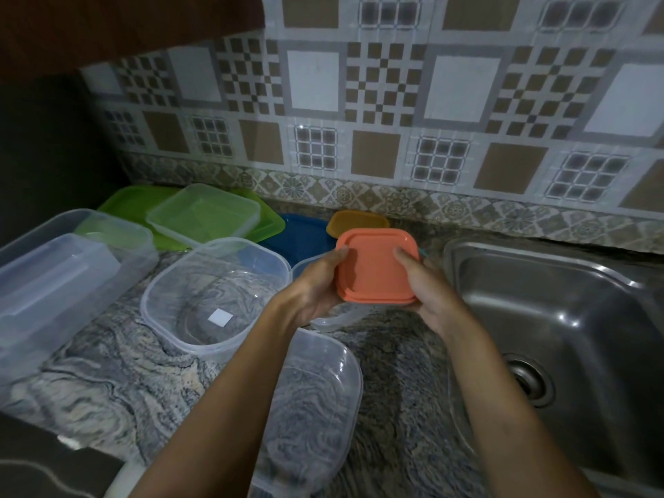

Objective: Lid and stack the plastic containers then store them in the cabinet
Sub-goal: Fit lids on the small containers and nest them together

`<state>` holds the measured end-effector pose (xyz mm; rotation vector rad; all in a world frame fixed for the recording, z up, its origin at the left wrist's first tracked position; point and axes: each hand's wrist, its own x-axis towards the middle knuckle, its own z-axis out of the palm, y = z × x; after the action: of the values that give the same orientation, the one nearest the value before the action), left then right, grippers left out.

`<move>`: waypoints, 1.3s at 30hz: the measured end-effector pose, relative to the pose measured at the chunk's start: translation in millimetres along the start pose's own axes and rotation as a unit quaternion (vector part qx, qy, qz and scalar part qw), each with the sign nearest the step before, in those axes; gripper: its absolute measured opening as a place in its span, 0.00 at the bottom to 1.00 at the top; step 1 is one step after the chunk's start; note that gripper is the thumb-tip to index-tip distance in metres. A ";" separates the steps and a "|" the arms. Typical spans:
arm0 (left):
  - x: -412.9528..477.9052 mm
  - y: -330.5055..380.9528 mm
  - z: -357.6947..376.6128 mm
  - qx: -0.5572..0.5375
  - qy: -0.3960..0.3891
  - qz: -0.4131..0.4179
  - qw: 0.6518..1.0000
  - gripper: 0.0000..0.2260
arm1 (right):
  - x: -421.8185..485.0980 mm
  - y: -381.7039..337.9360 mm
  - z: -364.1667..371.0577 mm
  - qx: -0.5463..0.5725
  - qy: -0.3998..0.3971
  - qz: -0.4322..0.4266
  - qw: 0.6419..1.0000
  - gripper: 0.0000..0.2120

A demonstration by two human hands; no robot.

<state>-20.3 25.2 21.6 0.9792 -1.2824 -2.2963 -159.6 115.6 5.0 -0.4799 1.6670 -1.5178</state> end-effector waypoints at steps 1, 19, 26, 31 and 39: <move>-0.2 0.2 1.1 0.002 0.003 0.003 1.000 0.20 | 0.9 1.3 0.3 -0.004 0.009 -0.017 1.000 0.11; 11.6 -4.5 6.3 0.296 0.157 0.125 0.934 0.33 | -2.1 -1.8 -0.7 -0.082 0.091 -0.089 0.988 0.21; 60.8 9.3 -48.8 0.649 0.188 0.115 0.728 0.21 | 8.0 4.7 -42.5 -0.007 0.122 -0.028 0.992 0.26; 86.8 0.9 -51.4 0.728 0.157 0.020 0.667 0.24 | 14.7 20.6 -50.5 -0.019 0.143 0.014 0.989 0.30; 97.8 3.6 -43.2 0.682 0.144 -0.047 0.716 0.12 | 29.0 34.0 -58.5 -0.005 0.171 0.012 0.985 0.09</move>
<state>-59.2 -59.9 -30.4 1.6555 -2.7730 -0.7605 -213.6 138.6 -39.4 -0.2096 1.9320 -1.6446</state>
